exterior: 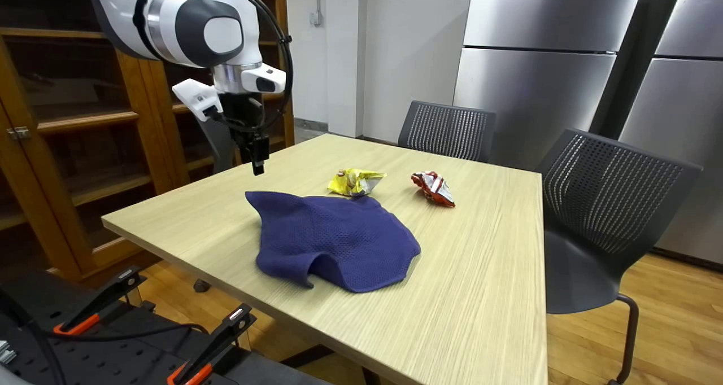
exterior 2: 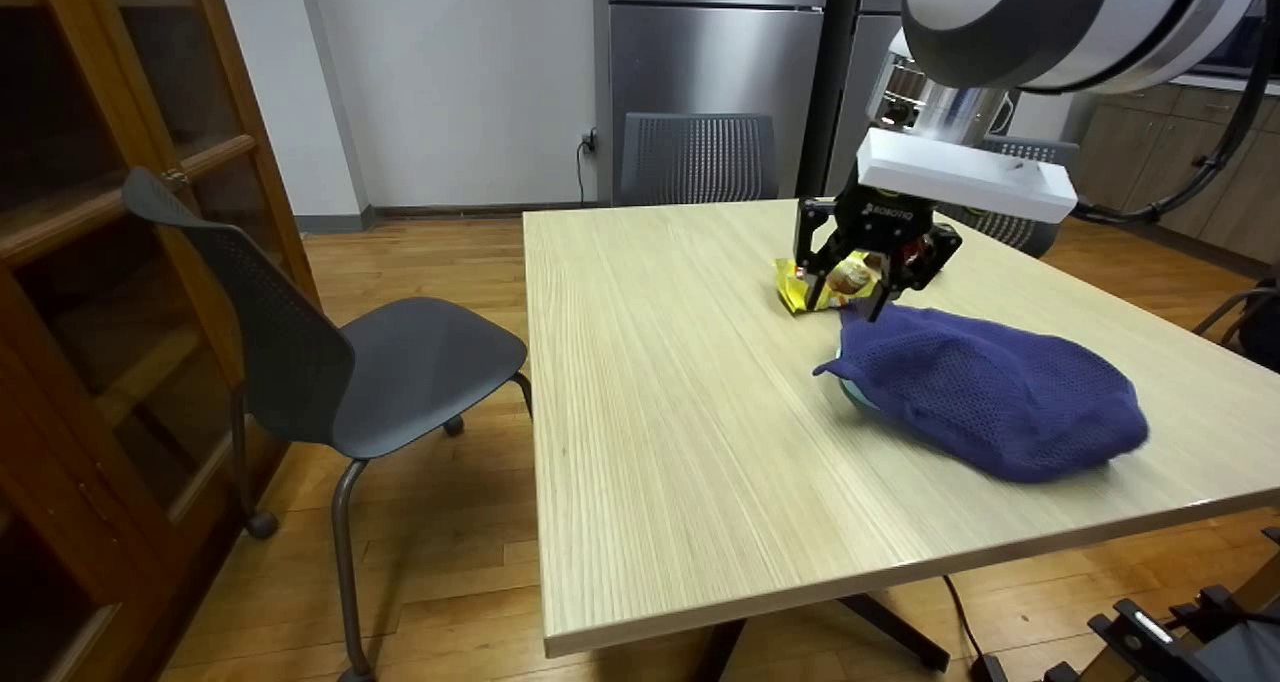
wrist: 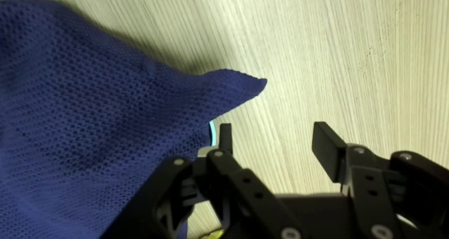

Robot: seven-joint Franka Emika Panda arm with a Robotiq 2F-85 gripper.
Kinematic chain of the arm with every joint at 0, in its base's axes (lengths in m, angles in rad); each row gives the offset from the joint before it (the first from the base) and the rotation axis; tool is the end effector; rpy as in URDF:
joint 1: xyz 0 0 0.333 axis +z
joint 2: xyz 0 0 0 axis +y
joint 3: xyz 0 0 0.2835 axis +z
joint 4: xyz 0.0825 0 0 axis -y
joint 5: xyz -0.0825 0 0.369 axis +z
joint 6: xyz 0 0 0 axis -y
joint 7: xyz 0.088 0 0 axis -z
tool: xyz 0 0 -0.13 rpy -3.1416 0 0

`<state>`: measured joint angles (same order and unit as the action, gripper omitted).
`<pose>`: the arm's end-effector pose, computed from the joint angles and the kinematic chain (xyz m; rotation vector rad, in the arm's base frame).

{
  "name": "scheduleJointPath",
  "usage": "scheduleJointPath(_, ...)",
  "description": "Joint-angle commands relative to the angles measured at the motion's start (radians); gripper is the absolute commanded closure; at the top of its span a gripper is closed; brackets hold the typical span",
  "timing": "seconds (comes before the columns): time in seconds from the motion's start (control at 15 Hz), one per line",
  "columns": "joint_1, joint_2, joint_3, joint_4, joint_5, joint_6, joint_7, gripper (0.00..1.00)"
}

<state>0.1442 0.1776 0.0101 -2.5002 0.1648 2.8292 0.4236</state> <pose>0.4716 0.0663 0.1888 -2.9637 0.6358 -0.1918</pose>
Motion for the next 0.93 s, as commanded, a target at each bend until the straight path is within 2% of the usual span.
scheduleJointPath(0.0,0.003,-0.042,-0.006,-0.029,-0.025,0.007,0.041,0.06)
scheduleJointPath(0.07,-0.005,-0.047,-0.003,-0.03,-0.013,0.005,0.029,0.01)
scheduleJointPath(0.53,-0.093,-0.091,-0.01,-0.048,0.092,-0.024,-0.06,0.0)
scheduleJointPath(0.73,-0.155,-0.127,0.005,-0.066,0.228,-0.063,-0.207,0.0)
scheduleJointPath(0.87,-0.182,-0.144,-0.013,-0.077,0.267,-0.097,-0.292,0.0)
